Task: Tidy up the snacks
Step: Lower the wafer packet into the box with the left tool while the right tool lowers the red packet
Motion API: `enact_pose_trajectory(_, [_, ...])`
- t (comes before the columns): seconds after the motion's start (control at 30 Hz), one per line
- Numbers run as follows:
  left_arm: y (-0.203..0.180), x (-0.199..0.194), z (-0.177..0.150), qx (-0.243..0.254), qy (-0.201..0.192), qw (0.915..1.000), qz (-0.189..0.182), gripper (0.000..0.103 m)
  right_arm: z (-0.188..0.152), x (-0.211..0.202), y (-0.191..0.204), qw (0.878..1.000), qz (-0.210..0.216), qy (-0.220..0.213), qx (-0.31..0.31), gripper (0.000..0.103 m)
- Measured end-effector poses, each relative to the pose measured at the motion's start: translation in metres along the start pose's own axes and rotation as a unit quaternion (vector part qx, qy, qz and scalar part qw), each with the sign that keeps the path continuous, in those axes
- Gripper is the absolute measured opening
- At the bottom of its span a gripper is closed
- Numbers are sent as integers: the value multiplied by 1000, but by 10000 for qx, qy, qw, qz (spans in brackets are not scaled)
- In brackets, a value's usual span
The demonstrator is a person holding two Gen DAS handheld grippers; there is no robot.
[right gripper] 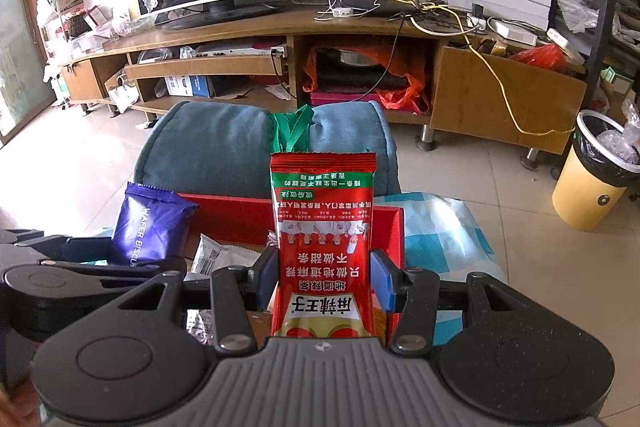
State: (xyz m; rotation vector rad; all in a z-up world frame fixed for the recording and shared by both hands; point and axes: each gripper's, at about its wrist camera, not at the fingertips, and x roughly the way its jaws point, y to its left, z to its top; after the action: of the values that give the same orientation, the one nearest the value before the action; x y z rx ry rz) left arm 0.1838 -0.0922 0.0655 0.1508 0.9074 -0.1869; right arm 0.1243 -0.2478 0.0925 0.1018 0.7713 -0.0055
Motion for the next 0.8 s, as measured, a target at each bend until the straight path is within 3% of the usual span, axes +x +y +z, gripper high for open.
enact_pose_trajectory(0.8, [-2, 28, 6, -2, 261, 9995, 187, 74, 6, 27, 3, 9996, -61, 249, -87, 44])
